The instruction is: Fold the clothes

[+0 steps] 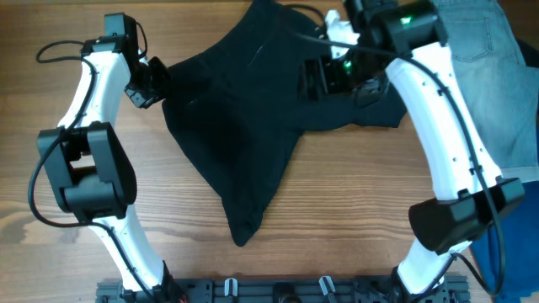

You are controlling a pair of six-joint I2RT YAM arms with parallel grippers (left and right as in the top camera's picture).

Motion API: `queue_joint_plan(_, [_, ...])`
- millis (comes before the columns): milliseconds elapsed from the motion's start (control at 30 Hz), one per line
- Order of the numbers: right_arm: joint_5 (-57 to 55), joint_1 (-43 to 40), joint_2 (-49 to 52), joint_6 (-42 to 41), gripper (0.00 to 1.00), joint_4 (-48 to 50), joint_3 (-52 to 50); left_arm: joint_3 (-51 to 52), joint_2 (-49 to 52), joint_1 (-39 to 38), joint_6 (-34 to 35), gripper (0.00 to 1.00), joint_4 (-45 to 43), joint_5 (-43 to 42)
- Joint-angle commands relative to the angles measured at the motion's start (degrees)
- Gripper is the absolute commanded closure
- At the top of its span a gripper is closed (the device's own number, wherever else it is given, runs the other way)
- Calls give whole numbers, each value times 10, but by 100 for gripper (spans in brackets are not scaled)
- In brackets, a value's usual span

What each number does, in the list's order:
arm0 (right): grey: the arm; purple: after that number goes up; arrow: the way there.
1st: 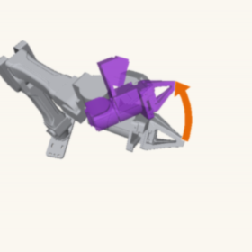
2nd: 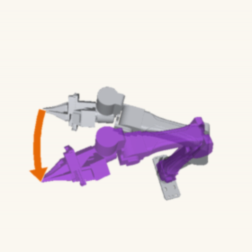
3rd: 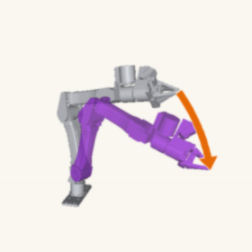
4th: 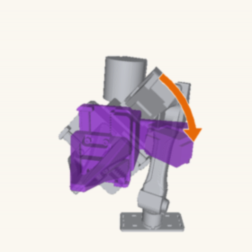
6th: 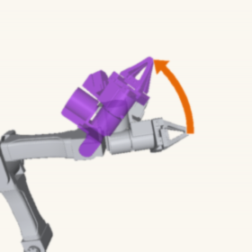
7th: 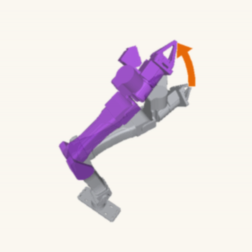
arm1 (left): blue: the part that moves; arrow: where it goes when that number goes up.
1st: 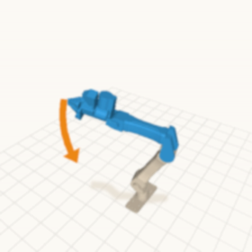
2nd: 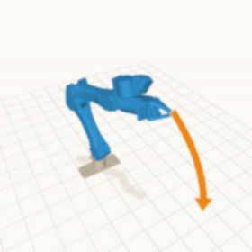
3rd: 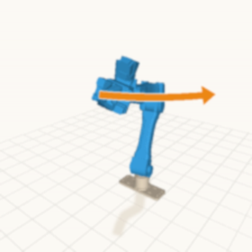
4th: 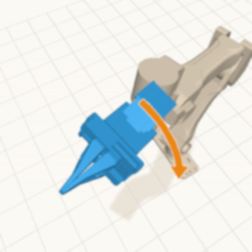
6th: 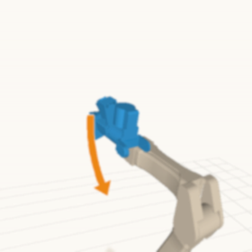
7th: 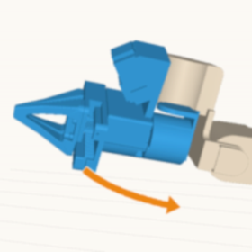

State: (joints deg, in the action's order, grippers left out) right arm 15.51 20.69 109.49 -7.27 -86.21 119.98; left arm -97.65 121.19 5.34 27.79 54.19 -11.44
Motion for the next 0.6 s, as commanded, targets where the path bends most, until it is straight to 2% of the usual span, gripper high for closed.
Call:
queue_joint_plan(0, [15,43,-2,9,0,-9,-47,1,-15,-16,10,96,-4,-11])
queue_joint_plan(233, [24,141,-2,-3,2,37,-187,1,-15,-26,10,96,-14,-11])
queue_joint_plan(300, [24,164,-2,-4,22,55,-220,1,-15,-26,10,96,-14,-11])
queue_joint_plan(367, [24,181,-2,-4,36,65,-240,1,-15,-26,10,96,-14,-9])
queue_joint_plan(400, [26,190,-2,-4,52,67,-247,1,-15,-26,10,96,-14,-5])
queue_joint_plan(500, [28,216,-2,-6,75,78,-262,1,-15,-26,10,96,-15,-2])
queue_joint_plan(567, [42,221,-2,-9,83,96,-274,1,-15,-26,10,96,-16,-3])
